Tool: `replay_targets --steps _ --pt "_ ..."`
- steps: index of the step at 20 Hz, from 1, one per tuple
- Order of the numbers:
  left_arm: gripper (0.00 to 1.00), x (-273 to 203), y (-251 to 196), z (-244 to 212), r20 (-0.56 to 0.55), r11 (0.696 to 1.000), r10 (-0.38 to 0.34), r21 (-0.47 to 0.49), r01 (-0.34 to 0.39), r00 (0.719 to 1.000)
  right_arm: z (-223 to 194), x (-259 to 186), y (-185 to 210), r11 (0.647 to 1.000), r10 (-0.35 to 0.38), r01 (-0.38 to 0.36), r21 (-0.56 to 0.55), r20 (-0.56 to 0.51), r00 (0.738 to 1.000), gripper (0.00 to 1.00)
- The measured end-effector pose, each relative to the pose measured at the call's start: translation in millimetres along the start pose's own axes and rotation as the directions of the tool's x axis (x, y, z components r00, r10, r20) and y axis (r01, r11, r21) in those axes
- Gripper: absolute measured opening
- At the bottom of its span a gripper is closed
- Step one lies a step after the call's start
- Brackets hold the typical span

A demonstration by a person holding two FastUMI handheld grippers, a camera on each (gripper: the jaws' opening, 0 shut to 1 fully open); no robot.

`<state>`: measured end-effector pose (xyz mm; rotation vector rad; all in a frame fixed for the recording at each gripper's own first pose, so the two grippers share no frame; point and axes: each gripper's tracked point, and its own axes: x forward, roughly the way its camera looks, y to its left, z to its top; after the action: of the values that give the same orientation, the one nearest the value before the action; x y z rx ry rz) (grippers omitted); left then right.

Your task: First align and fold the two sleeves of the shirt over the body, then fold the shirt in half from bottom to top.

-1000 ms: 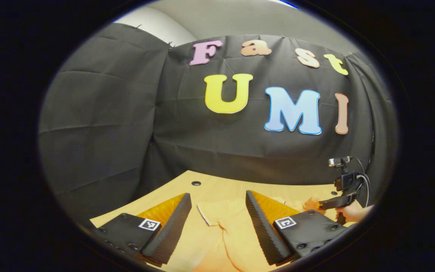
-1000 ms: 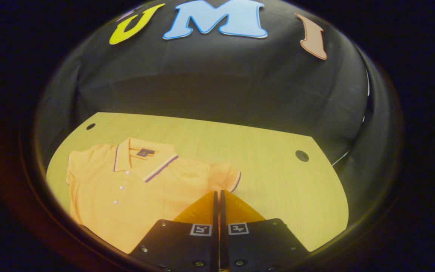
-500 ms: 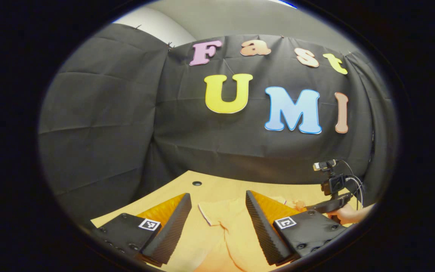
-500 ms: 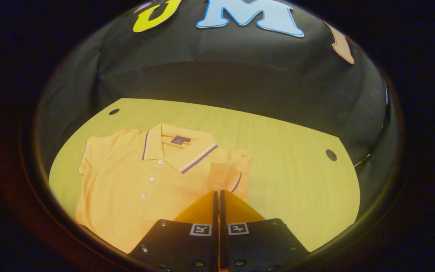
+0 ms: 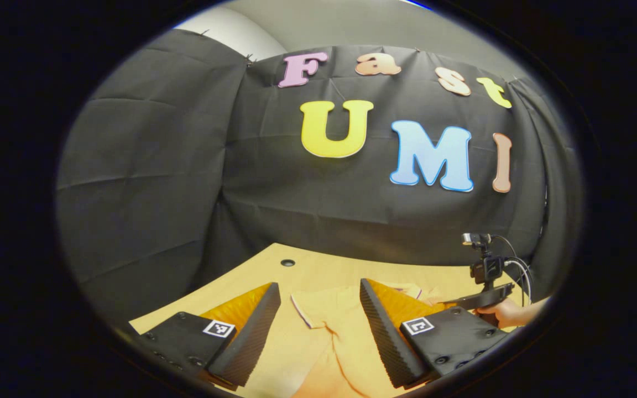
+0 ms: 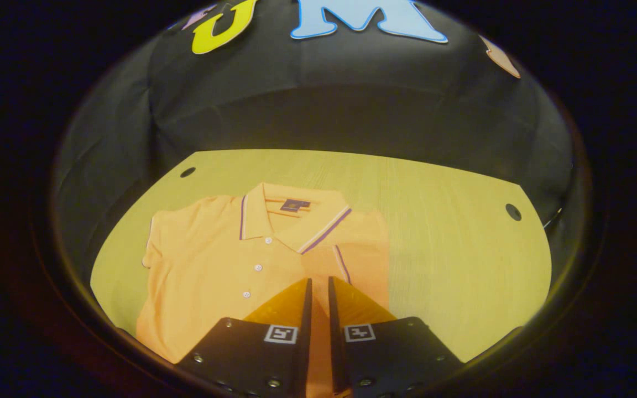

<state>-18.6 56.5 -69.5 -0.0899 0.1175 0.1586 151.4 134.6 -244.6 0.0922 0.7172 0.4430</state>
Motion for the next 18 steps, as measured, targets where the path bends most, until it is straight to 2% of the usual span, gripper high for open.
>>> replay_targets --steps 1,4,7,9,10,13,18 --pt "0.94 7 1 -1 -0.004 1.000 -0.011 -0.004 0.011 1.000 2 -4 -1 1.000 -0.012 0.012 0.003 0.000 1.000 0.42" --pt "0.94 31 5 -10 -0.019 0.999 -0.048 -0.014 0.047 0.999 6 -19 3 0.999 -0.035 0.035 0.018 0.028 0.999 0.55" --pt "0.94 61 8 -23 -0.044 0.996 -0.087 -0.029 0.086 0.995 16 -46 4 0.996 -0.092 0.092 0.010 0.075 0.993 0.98" --pt "0.94 80 12 -34 -0.067 0.993 -0.113 -0.029 0.111 0.991 25 -66 8 0.992 -0.127 0.128 0.003 0.119 0.985 0.94" --pt "0.94 90 14 -40 -0.079 0.992 -0.122 -0.027 0.120 0.989 28 -77 13 0.990 -0.139 0.140 0.001 0.141 0.980 0.97" --pt "0.94 123 23 -61 -0.119 0.990 -0.140 -0.041 0.136 0.983 43 -117 26 0.985 -0.170 0.175 -0.004 0.218 0.961 0.97" --pt "0.94 173 34 -92 -0.156 0.992 -0.117 -0.062 0.108 0.981 47 -170 50 0.984 -0.173 0.179 0.008 0.294 0.940 0.97"
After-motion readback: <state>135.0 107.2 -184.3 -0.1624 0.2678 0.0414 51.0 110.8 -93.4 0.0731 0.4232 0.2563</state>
